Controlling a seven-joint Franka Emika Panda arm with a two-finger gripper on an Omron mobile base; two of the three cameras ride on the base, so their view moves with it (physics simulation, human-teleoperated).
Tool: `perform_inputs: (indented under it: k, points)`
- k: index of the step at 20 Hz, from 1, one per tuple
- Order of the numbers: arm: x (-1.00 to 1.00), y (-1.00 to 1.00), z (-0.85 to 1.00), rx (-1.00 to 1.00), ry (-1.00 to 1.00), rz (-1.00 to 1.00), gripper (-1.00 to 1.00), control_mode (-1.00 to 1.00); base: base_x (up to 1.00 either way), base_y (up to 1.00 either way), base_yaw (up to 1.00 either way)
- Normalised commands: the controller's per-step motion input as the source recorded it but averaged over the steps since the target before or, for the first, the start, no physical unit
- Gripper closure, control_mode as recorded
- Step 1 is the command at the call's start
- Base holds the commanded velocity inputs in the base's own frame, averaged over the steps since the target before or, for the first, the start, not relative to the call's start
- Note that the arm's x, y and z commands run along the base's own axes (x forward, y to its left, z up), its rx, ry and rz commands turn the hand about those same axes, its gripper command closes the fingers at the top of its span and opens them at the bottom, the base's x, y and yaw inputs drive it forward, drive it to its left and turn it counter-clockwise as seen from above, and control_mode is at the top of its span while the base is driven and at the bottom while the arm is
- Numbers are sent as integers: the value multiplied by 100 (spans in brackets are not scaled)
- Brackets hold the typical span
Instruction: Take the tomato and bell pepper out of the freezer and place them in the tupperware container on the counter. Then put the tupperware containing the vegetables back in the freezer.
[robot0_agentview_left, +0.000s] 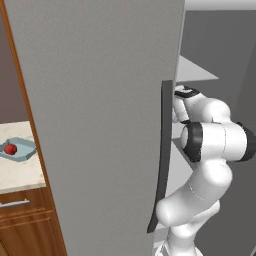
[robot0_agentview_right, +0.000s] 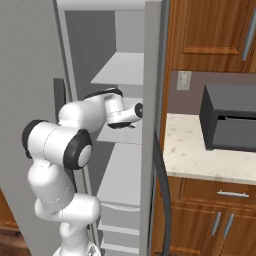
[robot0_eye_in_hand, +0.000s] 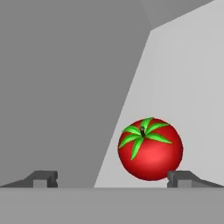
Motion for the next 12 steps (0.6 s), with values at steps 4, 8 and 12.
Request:
perform_inputs:
  k: [4, 8, 12]
  points:
    - [19, 0, -18, -2, 0, 0, -100, -100, 0, 0, 0]
    - [14, 0, -23, -3, 0, 0, -100, -100, 0, 0, 0]
    - [14, 0, -19, -2, 0, 0, -100, -100, 0, 0, 0]
